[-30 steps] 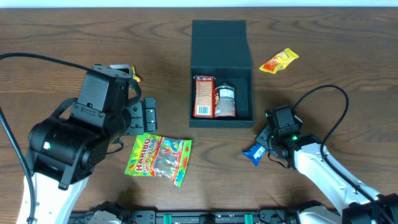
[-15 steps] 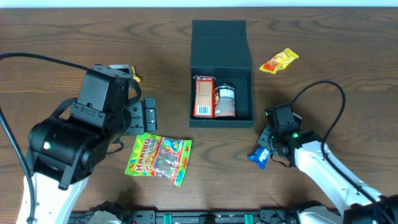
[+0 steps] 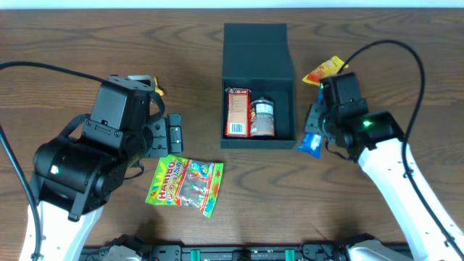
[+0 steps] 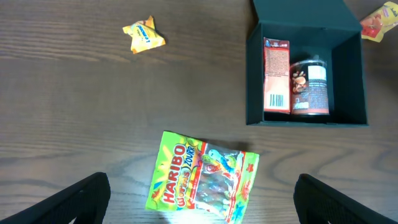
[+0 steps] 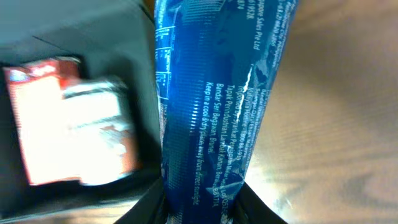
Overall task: Pack container
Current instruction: 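Lower the blue packet into the black box beside the can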
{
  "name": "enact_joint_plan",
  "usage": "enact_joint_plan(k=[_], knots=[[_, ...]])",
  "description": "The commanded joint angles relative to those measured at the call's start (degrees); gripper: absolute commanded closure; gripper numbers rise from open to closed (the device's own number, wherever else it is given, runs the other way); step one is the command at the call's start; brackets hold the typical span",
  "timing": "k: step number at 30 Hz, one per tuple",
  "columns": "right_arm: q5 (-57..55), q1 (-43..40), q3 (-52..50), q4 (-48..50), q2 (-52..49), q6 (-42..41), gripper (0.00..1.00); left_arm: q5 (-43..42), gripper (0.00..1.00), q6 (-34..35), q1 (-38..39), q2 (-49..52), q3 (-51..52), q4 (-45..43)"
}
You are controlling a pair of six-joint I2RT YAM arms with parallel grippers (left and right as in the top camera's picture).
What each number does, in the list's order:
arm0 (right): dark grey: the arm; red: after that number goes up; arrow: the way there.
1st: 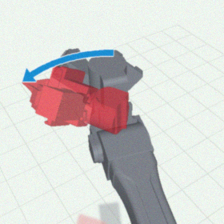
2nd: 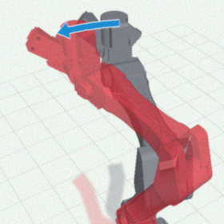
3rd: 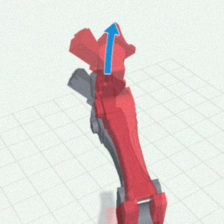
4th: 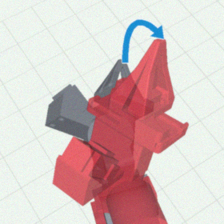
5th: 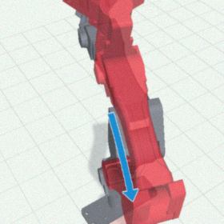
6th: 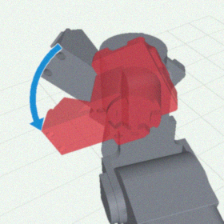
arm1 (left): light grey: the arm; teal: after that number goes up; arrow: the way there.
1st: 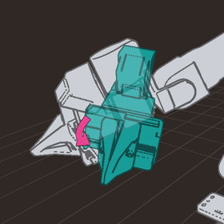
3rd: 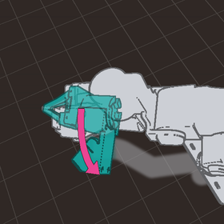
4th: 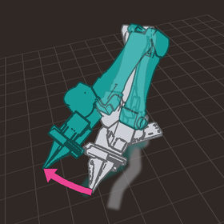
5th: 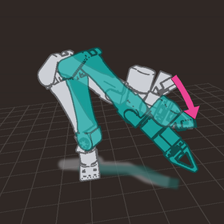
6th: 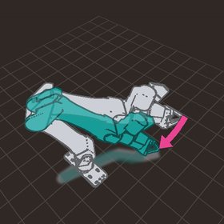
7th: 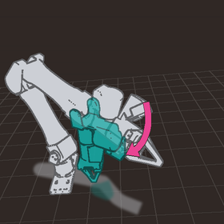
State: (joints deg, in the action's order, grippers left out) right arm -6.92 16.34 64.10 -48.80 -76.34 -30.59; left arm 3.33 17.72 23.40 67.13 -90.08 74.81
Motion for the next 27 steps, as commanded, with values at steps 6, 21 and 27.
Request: enact_joint_plan(k=[6,21,27], knots=[[2.7,3.8,1.7,5.0,-1.0,4.9,0.74,0.0,0.05,-1.0,-0.2,0.1,-0.9,0.2],[2.8,7.4,1.7,12.5,-17.2,13.7,0.75,0.0,0.05,-1.0,-0.2,0.1,-0.9,0.2],[2.8,7.4,1.7,14.2,-22.3,13.5,0.76,0.0,0.05,-1.0,-0.2,0.1,-0.9,0.2]])
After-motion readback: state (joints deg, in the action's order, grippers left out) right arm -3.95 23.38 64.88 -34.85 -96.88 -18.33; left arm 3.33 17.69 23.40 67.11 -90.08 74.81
